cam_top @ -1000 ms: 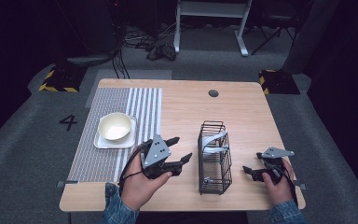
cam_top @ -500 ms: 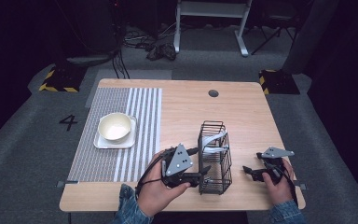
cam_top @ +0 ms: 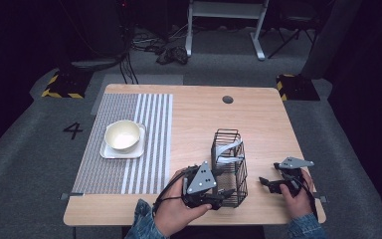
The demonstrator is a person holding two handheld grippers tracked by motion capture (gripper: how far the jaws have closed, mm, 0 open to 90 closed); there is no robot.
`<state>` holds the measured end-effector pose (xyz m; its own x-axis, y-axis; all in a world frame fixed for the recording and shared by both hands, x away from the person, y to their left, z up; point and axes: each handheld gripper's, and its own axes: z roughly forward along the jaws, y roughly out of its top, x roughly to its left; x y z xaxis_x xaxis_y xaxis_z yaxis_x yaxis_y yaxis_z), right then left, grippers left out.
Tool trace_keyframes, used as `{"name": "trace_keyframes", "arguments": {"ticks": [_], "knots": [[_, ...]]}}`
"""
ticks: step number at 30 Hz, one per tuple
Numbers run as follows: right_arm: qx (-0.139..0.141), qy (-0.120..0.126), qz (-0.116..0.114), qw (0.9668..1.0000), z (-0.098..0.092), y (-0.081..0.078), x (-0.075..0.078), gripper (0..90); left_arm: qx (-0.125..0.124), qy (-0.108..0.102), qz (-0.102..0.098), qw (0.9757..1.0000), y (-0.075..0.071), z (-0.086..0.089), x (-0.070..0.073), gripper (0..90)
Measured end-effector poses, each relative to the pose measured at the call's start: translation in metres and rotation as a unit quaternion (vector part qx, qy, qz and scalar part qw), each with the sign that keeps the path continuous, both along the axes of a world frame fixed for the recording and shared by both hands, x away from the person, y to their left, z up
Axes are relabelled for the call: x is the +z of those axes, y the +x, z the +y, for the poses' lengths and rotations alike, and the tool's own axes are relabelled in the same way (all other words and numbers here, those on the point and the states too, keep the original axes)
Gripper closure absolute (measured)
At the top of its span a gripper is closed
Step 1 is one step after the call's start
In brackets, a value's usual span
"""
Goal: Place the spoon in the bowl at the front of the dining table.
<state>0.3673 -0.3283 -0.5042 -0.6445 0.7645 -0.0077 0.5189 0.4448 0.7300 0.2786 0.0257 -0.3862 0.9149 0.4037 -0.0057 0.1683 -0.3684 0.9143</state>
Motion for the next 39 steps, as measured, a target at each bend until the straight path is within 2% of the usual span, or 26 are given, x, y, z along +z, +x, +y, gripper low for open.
{"name": "trace_keyframes", "arguments": {"ticks": [3, 7, 8, 10, 12, 14, 15, 21, 23, 27, 39], "knots": [[0.0, 0.0, 0.001, 1.0, 0.0, 0.0, 0.0, 11.1, -0.004, 0.004, 0.005, 1.0, -0.002, 0.001, 0.0, 47.8], [0.0, 0.0, 0.0, 1.0, 0.0, 0.0, 0.0, 11.1, -0.01, 0.006, 0.014, 0.9998, -0.005, 0.005, 0.001, 49.7], [0.0, 0.0, 0.0, 1.0, 0.0, 0.0, 0.0, 11.1, -0.008, 0.01, 0.014, 0.9998, -0.004, 0.008, 0.002, 54.6], [0.0, 0.0, 0.0, 1.0, 0.0, 0.0, 0.0, 11.1, -0.008, 0.013, 0.015, 0.9998, -0.004, 0.009, 0.002, 56.7], [0.0, 0.0, 0.0, 1.0, 0.0, 0.0, 0.0, 11.1, -0.008, 0.017, 0.019, 0.9996, -0.003, 0.011, 0.003, 65.7], [0.0, 0.0, 0.0, 1.0, 0.0, 0.0, 0.0, 11.1, -0.01, 0.017, 0.022, 0.9996, -0.003, 0.012, 0.003, 67.6], [0.0, 0.0, 0.001, 1.0, 0.0, 0.0, 0.0, 11.1, -0.01, 0.018, 0.02, 0.9996, -0.003, 0.012, 0.003, 71.5], [0.0, 0.0, 0.0, 1.0, 0.0, 0.0, 0.0, 11.1, -0.004, 0.017, 0.014, 0.9997, 0.002, 0.017, 0.003, 77.9], [0.0, 0.0, 0.001, 1.0, 0.0, 0.0, 0.0, 11.1, 0.009, 0.02, 0.012, 0.9997, 0.007, 0.021, 0.001, 78.6], [0.0, -0.001, 0.0, 1.0, 0.0, 0.0, 0.0, 11.1, 0.017, 0.02, 0.02, 0.9995, 0.014, 0.022, -0.005, 80.2], [0.0, -0.001, 0.0, 1.0, 0.0, 0.0, 0.0, 11.1, 0.02, 0.022, 0.016, 0.9994, 0.02, 0.02, -0.013, 85.7]]}}
